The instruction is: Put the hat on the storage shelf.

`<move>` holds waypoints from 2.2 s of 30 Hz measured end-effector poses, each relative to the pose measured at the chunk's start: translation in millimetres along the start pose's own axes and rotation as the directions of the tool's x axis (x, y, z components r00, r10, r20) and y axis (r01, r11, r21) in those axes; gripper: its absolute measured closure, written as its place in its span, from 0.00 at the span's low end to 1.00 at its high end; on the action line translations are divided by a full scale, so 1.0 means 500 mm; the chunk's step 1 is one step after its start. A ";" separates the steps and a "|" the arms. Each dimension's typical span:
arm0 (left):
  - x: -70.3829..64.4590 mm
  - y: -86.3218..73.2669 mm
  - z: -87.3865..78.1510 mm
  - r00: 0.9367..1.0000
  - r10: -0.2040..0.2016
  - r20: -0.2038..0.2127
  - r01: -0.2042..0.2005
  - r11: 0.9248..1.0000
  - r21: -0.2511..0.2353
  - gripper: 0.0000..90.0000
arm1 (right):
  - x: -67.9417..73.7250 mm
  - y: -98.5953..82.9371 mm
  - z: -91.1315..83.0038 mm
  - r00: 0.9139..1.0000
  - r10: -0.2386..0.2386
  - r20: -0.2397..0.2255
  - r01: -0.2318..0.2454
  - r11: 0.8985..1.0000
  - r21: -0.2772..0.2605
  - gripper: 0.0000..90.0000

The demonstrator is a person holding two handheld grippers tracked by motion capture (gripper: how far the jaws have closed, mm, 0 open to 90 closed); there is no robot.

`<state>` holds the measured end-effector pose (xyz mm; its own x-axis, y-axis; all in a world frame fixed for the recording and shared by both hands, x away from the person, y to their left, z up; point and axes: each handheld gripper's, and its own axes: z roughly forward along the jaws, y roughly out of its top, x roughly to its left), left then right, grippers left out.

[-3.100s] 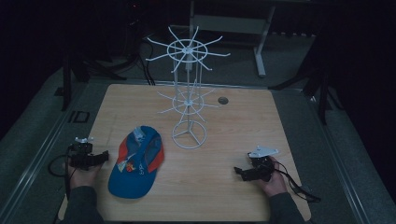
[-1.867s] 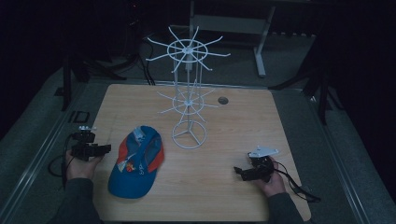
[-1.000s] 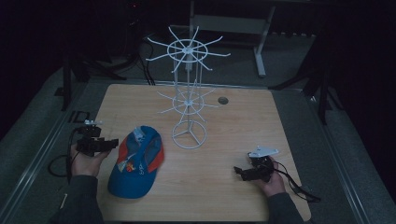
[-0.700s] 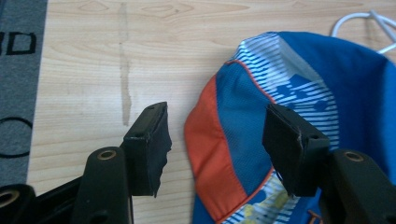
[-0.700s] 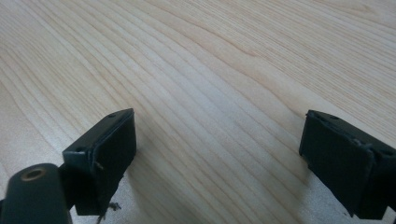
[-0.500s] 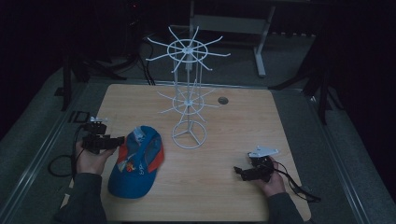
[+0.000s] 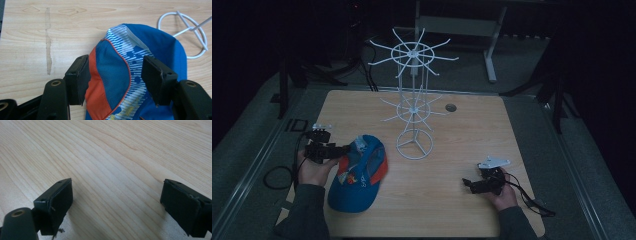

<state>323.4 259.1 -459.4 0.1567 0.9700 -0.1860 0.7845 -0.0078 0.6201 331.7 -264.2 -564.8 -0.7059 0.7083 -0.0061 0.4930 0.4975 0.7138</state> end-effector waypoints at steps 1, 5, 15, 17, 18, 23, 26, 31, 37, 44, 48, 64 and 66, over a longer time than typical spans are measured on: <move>-0.002 0.000 -0.001 1.000 0.000 0.005 0.000 1.000 -0.003 0.45 | 0.000 0.000 0.000 1.000 0.000 0.000 0.000 1.000 0.000 0.12; -0.009 -0.001 -0.002 1.000 0.005 0.026 -0.005 1.000 -0.015 0.44 | 0.000 0.000 0.000 1.000 0.001 0.000 -0.001 1.000 0.000 0.12; -0.026 -0.001 0.000 0.998 0.016 0.065 -0.014 1.000 -0.022 0.44 | 0.000 0.000 0.000 1.000 0.001 0.000 -0.001 1.000 -0.001 0.12; -0.029 -0.001 0.000 0.997 0.018 0.073 -0.016 1.000 -0.025 0.44 | 0.000 0.000 0.000 1.000 0.001 0.000 -0.001 1.000 -0.001 0.12; -0.031 -0.001 0.000 0.997 0.021 0.077 -0.019 1.000 -0.025 0.44 | 0.000 0.000 0.000 1.000 0.001 0.000 -0.001 1.000 -0.001 0.12; -0.044 -0.001 0.004 0.995 0.028 0.095 -0.026 0.999 -0.025 0.44 | 0.000 0.000 0.000 1.000 0.002 0.000 -0.002 1.000 -0.001 0.12; -0.054 0.000 0.006 0.993 0.034 0.113 -0.032 0.999 -0.026 0.44 | 0.000 0.000 0.000 1.000 0.001 0.000 -0.001 1.000 0.000 0.12; -0.069 0.000 0.009 0.989 0.050 0.136 -0.047 0.998 -0.030 0.43 | 0.000 0.000 0.000 1.000 0.003 0.000 -0.003 1.000 -0.001 0.12; -0.089 0.001 0.027 0.985 0.069 0.158 -0.068 0.998 -0.012 0.39 | 0.000 0.000 0.000 1.000 0.001 0.000 -0.001 1.000 0.000 0.12; -0.108 0.005 0.056 0.986 0.087 0.139 -0.090 0.996 0.016 0.35 | 0.000 0.000 0.000 1.000 0.000 0.000 0.000 1.000 0.000 0.12; -0.113 0.005 0.084 0.989 0.098 0.111 -0.104 0.993 0.052 0.35 | 0.000 0.000 0.000 1.000 0.000 0.000 0.000 1.000 0.000 0.12; -0.062 0.027 0.138 0.991 0.132 -0.014 -0.126 0.970 0.208 0.78 | 0.000 0.000 0.000 1.000 0.000 0.000 0.000 1.000 0.000 0.12; -0.050 0.034 0.137 0.993 0.117 -0.029 -0.108 0.973 0.206 0.87 | 0.000 0.000 0.000 1.000 0.000 0.000 0.000 1.000 0.000 0.12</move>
<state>373.7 217.9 -496.5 0.2297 0.9691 -0.0904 0.8694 -0.1625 0.4665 331.7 -264.2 -564.8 -0.7059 0.7083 -0.0060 0.4930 0.4973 0.7139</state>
